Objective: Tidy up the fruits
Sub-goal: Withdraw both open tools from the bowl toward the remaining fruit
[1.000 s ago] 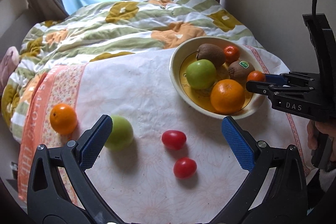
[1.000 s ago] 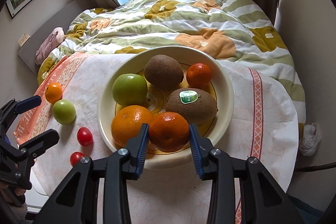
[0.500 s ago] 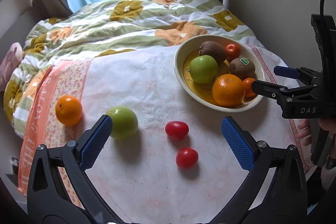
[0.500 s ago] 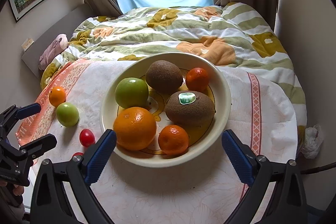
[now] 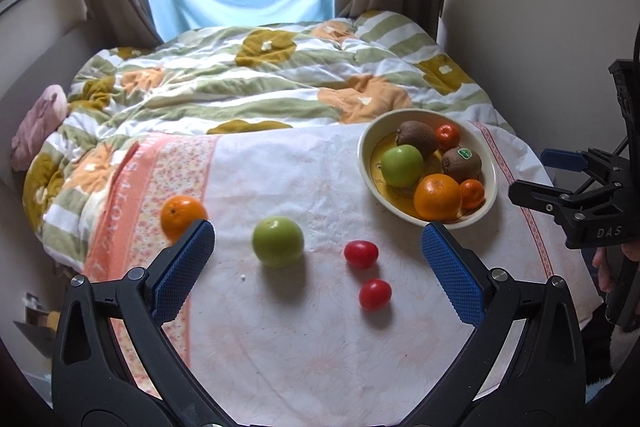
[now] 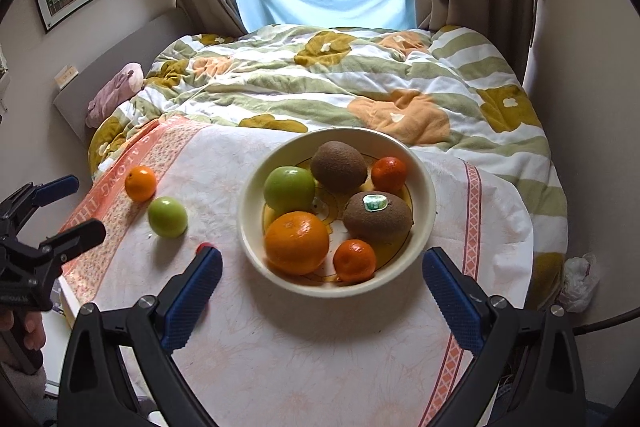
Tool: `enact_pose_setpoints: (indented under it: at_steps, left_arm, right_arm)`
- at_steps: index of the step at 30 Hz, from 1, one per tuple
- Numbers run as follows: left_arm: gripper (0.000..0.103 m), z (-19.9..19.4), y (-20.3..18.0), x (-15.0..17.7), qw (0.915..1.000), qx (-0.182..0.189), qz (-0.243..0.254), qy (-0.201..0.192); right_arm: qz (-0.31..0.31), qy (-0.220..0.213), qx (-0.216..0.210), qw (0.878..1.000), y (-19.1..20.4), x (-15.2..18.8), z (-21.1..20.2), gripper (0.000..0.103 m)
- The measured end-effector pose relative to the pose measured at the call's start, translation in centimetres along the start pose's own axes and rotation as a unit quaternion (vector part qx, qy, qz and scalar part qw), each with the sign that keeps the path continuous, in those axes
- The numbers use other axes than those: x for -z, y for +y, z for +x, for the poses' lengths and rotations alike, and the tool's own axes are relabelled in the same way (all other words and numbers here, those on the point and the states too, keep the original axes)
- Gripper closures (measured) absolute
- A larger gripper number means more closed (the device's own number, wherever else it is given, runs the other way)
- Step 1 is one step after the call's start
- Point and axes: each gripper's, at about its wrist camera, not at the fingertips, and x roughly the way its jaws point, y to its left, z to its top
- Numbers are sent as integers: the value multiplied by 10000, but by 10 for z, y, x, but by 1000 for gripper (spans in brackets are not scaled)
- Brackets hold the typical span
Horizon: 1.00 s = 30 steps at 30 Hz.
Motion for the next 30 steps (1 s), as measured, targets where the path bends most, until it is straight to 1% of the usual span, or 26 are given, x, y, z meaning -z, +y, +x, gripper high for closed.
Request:
enact_pose_setpoints:
  at_steps: [3, 6, 12, 16, 22, 27, 30]
  left_arm:
    - [0, -12, 12, -1, 10000, -8, -51, -83]
    - [0, -24, 26, 0, 9998, 21, -70, -190]
    - [0, -41, 52, 5, 9993, 189, 74, -322]
    - [0, -43, 66, 9, 9985, 421, 207, -281]
    - [0, -37, 87, 12, 9956, 761, 525, -170]
    - [0, -26, 102, 11, 9901, 1116, 842, -85]
    - [0, -17, 108, 10, 9853, 1323, 1076, -7]
  right_arm:
    - [18, 17, 66, 10000, 10, 0, -10, 3]
    - [85, -61, 133, 9999, 20, 1, -22, 3]
    - [220, -269, 620, 9975, 52, 2, -43, 3]
    - [466, -285, 693, 9961, 74, 6, -46, 3]
    - [743, -296, 1031, 9915, 106, 17, -44, 3]
    - [962, -295, 1196, 9877, 128, 23, -38, 3]
    - [1139, -325, 1299, 9844, 140, 28, -31, 3]
